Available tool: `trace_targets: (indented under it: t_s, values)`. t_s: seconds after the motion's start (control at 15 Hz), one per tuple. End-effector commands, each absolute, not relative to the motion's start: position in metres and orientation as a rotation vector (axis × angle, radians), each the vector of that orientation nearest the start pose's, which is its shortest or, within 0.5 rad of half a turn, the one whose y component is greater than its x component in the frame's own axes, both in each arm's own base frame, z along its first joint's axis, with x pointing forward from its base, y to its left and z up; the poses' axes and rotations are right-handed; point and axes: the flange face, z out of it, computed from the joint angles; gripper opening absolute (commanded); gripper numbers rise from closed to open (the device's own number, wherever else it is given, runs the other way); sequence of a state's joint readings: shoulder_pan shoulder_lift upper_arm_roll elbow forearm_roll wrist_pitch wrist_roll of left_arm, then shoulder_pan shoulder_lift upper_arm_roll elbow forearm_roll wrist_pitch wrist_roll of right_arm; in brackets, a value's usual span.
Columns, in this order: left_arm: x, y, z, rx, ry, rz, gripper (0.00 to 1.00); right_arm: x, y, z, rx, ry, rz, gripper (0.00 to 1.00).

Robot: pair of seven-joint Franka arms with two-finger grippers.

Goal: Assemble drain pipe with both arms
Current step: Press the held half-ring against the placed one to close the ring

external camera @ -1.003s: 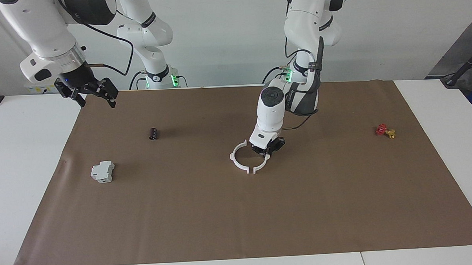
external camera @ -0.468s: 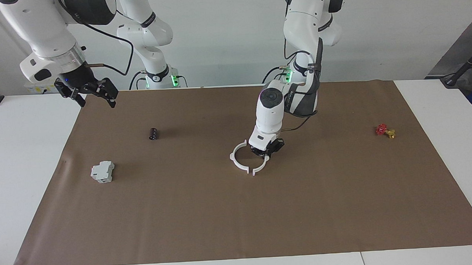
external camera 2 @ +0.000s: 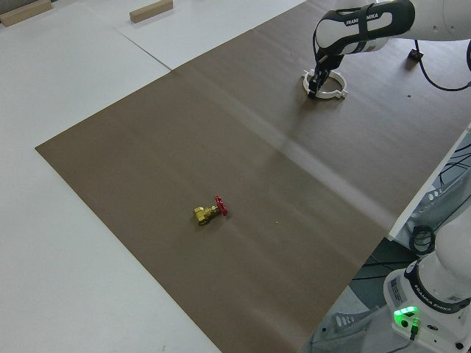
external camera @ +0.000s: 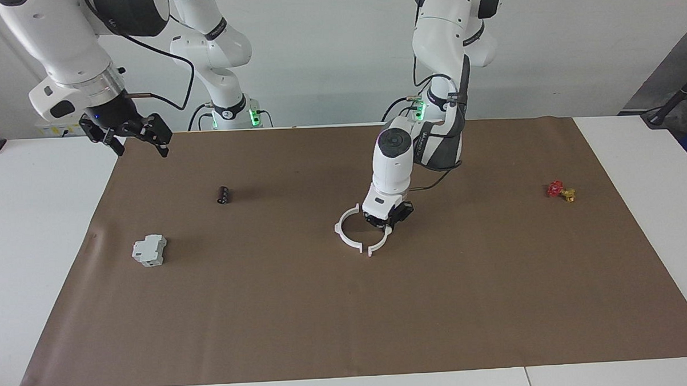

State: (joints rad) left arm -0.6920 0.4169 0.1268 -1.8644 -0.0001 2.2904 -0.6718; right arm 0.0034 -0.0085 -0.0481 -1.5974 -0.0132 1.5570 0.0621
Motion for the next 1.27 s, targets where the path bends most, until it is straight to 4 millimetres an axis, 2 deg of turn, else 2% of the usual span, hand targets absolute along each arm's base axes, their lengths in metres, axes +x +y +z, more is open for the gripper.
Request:
trace_targets:
  t_s: [0.0,0.2,0.33,1.2]
  values:
    - [0.535,-0.355,0.286,-3.083,-0.169,-0.061,0.0,0.543,-0.025,0.617,-3.127,0.175,0.024,1.0]
    - [0.534,-0.356,0.286,-3.083,-0.171,-0.061,0.0,0.543,-0.025,0.617,-3.127,0.178,0.024,1.0]
    - [0.529,-0.364,0.286,-3.083,-0.178,-0.063,0.0,0.543,-0.025,0.617,-3.127,0.175,0.024,1.0]
    - [0.524,-0.37,0.285,-3.08,-0.166,-0.06,0.0,0.543,-0.025,0.617,-3.127,0.175,0.024,1.0]
